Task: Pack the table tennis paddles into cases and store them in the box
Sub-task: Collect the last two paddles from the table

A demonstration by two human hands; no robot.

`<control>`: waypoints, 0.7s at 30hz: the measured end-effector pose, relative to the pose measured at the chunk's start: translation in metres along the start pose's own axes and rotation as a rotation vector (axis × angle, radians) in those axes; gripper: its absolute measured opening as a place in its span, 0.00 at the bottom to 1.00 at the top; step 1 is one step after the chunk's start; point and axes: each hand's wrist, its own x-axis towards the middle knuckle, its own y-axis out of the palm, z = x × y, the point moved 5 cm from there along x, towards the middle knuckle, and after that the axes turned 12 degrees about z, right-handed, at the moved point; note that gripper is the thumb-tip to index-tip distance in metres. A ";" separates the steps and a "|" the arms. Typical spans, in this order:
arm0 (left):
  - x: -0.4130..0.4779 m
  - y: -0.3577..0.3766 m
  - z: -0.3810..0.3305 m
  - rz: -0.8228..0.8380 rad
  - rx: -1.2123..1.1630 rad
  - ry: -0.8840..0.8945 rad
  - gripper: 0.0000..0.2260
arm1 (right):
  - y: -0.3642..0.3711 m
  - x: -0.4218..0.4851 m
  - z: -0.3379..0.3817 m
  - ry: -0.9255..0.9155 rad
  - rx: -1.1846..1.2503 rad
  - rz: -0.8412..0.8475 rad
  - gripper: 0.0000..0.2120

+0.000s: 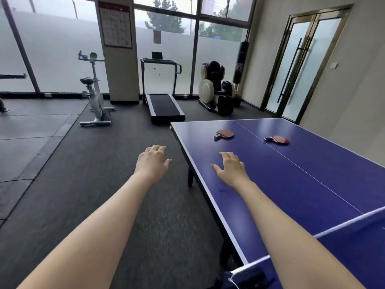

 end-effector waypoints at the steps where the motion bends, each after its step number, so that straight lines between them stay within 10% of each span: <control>1: 0.019 -0.005 0.012 0.007 0.001 0.013 0.23 | 0.002 0.018 0.010 0.021 0.008 0.000 0.28; 21: 0.365 0.005 0.033 0.071 0.017 0.284 0.24 | -0.006 0.298 -0.023 0.311 0.015 -0.083 0.29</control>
